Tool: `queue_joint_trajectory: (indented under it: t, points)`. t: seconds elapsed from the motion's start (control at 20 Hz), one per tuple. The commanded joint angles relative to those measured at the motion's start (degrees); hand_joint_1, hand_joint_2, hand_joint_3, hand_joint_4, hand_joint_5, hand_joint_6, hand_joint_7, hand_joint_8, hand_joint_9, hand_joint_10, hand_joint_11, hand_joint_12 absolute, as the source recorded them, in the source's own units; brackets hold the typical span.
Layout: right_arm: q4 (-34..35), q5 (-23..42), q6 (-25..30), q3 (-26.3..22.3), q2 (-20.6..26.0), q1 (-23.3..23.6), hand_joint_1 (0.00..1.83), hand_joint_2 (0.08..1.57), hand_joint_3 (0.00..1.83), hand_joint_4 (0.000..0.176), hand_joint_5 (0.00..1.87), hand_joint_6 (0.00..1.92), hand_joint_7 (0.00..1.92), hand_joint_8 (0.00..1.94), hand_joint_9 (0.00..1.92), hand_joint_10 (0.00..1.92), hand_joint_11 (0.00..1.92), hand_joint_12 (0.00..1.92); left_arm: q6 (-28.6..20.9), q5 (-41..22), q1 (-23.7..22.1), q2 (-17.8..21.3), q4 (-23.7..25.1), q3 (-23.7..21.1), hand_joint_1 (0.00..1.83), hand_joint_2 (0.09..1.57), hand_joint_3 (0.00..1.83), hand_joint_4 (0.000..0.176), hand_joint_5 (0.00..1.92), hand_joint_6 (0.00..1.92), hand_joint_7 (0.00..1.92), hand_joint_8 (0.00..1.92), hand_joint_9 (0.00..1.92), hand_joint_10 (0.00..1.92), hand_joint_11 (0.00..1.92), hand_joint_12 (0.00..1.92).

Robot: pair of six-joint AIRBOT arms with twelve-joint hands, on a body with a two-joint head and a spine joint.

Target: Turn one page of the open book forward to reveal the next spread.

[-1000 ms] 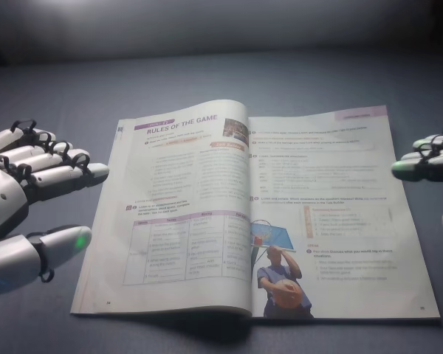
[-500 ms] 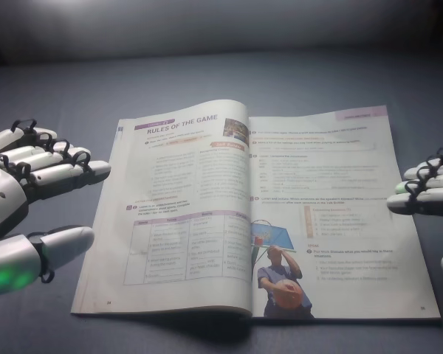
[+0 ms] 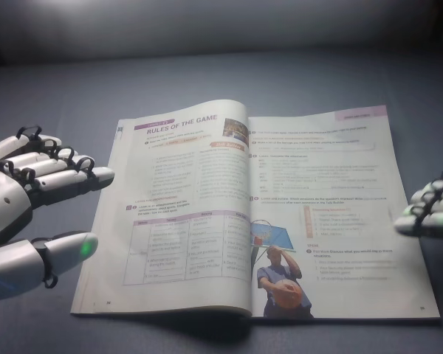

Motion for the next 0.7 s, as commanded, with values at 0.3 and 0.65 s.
queue_joint_trajectory:
  t: [0.3,0.65]
  points:
    - [-0.85,2.47,0.23,0.61,-2.77,0.59,0.00,1.20,0.00,0.000,0.07,0.00,0.06,0.00,0.04,0.00,0.03,0.03,-0.23,-7.31,-0.50,0.16,-0.26,0.20,0.00,1.40,0.00,0.065,0.38,0.00,0.37,0.00,0.34,0.00,0.02,0.54]
    - [-0.92,2.30,0.23,2.23,-6.24,-0.74,0.00,1.23,0.01,0.000,0.16,0.02,0.15,0.02,0.13,0.01,0.11,0.06,-0.61,-7.57,-0.50,0.26,-0.25,0.19,0.00,1.38,0.00,0.074,0.37,0.00,0.37,0.00,0.34,0.00,0.03,0.55]
